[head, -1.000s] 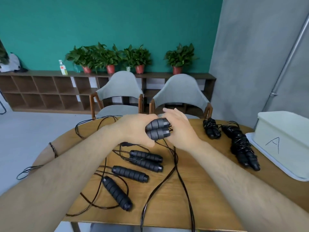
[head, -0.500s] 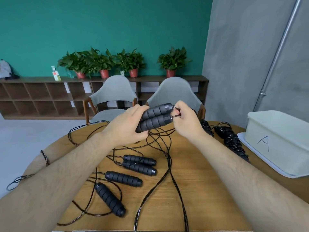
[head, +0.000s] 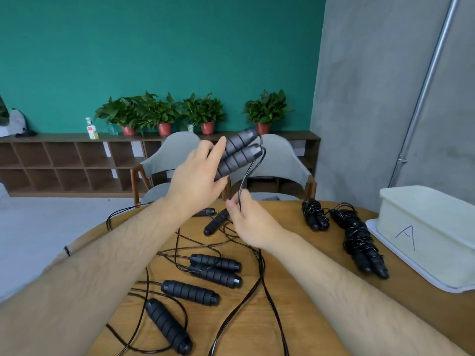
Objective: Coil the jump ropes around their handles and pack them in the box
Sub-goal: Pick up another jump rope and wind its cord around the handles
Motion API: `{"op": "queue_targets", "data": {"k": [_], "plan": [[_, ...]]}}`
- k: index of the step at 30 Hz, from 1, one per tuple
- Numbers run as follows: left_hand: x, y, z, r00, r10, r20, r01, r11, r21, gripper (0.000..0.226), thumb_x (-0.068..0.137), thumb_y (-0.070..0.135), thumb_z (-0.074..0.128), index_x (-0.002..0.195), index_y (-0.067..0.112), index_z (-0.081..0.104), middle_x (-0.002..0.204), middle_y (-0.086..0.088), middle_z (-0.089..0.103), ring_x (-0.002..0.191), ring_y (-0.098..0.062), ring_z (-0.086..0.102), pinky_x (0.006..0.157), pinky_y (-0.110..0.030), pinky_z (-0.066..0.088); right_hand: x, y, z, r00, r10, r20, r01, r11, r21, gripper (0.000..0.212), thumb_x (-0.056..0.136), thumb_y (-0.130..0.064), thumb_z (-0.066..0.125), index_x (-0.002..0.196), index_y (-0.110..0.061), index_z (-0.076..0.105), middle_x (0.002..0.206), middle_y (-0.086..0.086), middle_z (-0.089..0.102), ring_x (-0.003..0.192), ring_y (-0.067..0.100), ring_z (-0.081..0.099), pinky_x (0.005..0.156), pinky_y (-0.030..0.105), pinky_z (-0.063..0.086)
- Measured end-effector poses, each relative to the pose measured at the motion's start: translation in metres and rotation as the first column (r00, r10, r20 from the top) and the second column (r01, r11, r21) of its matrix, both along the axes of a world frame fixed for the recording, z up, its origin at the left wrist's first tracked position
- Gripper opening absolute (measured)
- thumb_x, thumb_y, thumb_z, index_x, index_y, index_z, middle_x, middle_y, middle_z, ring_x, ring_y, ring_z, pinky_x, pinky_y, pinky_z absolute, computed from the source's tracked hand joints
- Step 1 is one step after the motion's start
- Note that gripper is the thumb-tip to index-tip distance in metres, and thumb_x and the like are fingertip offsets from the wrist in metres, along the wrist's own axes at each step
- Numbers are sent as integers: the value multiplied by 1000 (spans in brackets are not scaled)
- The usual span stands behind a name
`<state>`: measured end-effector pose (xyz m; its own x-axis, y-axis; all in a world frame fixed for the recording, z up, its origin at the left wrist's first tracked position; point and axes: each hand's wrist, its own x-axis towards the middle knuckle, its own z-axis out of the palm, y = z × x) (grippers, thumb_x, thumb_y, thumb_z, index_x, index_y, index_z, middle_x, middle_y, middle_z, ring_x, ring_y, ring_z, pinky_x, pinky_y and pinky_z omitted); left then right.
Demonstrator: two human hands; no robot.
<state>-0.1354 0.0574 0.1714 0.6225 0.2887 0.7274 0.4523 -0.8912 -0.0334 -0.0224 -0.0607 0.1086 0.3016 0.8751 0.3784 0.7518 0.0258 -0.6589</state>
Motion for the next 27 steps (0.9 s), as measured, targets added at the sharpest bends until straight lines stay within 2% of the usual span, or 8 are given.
{"op": "queue_targets", "data": {"k": [5, 8, 10, 15, 18, 21, 25, 27], "plan": [[-9, 26, 2, 961, 130, -243, -75, 972, 223, 77, 79, 6, 71, 150, 19, 45, 124, -9, 57, 87, -33, 50, 55, -38, 47, -3, -7, 30, 868, -59, 492, 60, 998, 12, 26, 109, -35, 30, 99, -17, 46, 81, -3, 56, 69, 17, 54, 61, 36, 43], [-14, 30, -1, 936, 118, -331, -32, 967, 253, 76, 82, 5, 65, 151, 30, 43, 132, -2, 56, 86, -30, 49, 65, -36, 33, 12, -15, 56, 804, -90, 588, 60, 996, 70, 26, 108, -36, 36, 106, -18, 54, 93, -1, 59, 80, 19, 58, 71, 37, 50], [-17, 26, -5, 939, 49, -341, 9, 986, 165, 77, 85, 6, 61, 152, 36, 38, 138, 4, 51, 94, -28, 47, 73, -38, 36, 27, -16, 69, 804, -99, 586, 63, 995, 81, 24, 107, -38, 41, 106, -21, 57, 98, -3, 58, 85, 19, 58, 74, 37, 48], [-22, 12, 0, 884, -382, -268, 320, 915, -247, 69, 89, 6, 58, 141, 46, 39, 130, 15, 48, 103, -20, 42, 92, -44, 38, 60, -18, 74, 893, -63, 446, -20, 984, 179, 17, 99, -41, 56, 97, -25, 62, 94, -7, 60, 87, 14, 56, 78, 36, 48], [-26, 5, 3, 851, -503, -153, 426, 830, -361, 64, 92, 11, 69, 142, 41, 43, 129, 14, 49, 118, -16, 46, 103, -37, 36, 71, -17, 72, 993, -37, 115, 4, 962, 271, 13, 98, -34, 62, 89, -25, 63, 85, -10, 64, 77, 5, 57, 74, 28, 47], [-28, -9, 9, 823, -566, 47, 517, 713, -474, 67, 89, 7, 75, 143, 31, 44, 136, 9, 48, 130, -3, 45, 111, -23, 37, 76, -12, 63, 963, -6, -269, 76, 965, 251, 18, 100, -29, 57, 84, -31, 64, 81, -9, 63, 74, 9, 56, 76, 34, 49], [-18, -14, 26, 843, -498, 204, 533, 723, -439, 73, 88, 12, 77, 149, 27, 38, 145, 6, 44, 136, -2, 41, 114, -22, 34, 65, -14, 42, 987, -131, -91, 150, 956, 253, 21, 106, -34, 44, 98, -29, 64, 79, -17, 58, 75, -4, 53, 72, 22, 40], [-14, -12, 33, 873, -440, 210, 487, 769, -414, 74, 89, 15, 77, 150, 24, 38, 143, 6, 43, 131, 0, 42, 110, -12, 30, 54, -12, 40, 985, -116, -124, 142, 964, 225, 25, 107, -41, 38, 107, -30, 61, 84, -17, 58, 83, -3, 53, 76, 24, 41]]}}
